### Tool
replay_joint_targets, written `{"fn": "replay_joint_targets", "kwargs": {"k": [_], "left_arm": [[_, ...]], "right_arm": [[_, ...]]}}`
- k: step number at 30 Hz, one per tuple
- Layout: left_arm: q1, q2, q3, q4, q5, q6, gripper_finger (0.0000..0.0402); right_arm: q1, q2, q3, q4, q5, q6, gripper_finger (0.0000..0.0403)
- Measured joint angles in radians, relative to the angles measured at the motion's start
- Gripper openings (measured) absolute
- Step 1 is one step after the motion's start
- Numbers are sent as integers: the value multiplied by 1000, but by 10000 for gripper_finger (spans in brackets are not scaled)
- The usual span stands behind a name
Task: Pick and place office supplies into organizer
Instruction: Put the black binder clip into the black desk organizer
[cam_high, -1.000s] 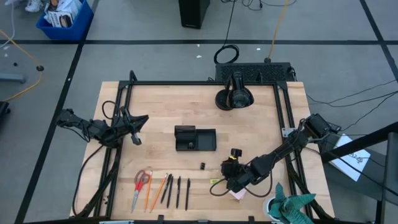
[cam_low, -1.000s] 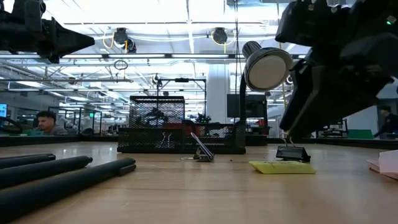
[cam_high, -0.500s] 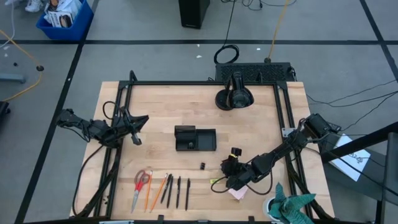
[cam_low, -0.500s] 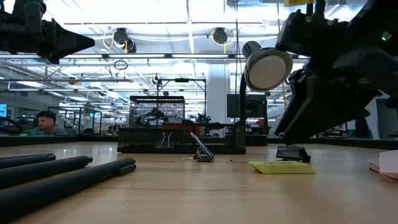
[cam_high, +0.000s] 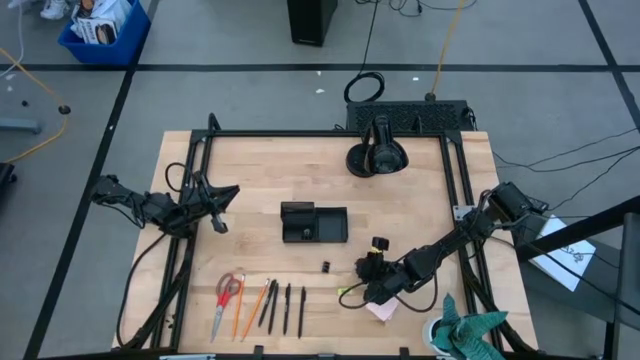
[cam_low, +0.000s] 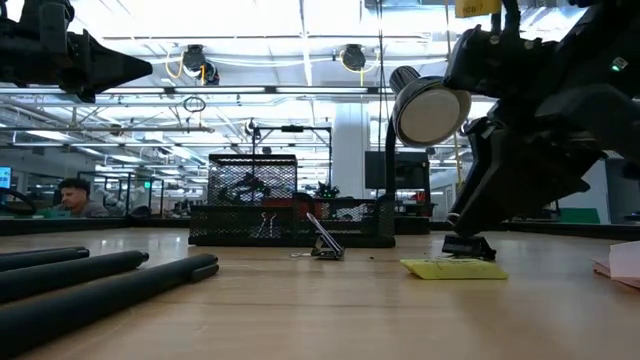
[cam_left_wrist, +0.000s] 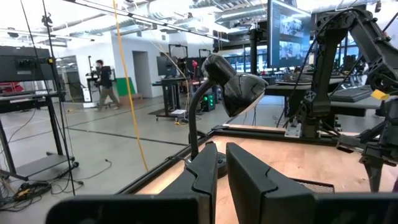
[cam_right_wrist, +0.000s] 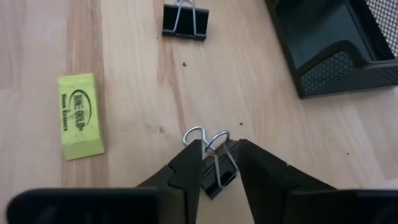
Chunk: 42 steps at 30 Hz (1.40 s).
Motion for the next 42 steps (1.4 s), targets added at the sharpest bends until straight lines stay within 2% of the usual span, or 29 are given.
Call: {"fn": "replay_joint_targets", "kwargs": {"k": [10,15,20,27,31,36,42], "left_arm": [[0,0,0,0,0,0,42],[0,0,0,0,0,3,42],[0,0,0,0,0,3,42],[0,0,0,0,0,10,42],[0,0,0,0,0,9,42],[0,0,0,-1,0,4,42],[0,0,0,-1,0,9,42]], "right_arm": [[-2,-3,2,2,16,-7,6],[-17,-4,2,19,10,-23,7],[-47,-26,19,77,5,-147,2],[-74,-43,86,157,61,-358,1],[-96,-44,107,323,81,-524,1],[-139,-44,106,483,79,-639,1],[-224,-34,107,559,-50,-664,0]]}}
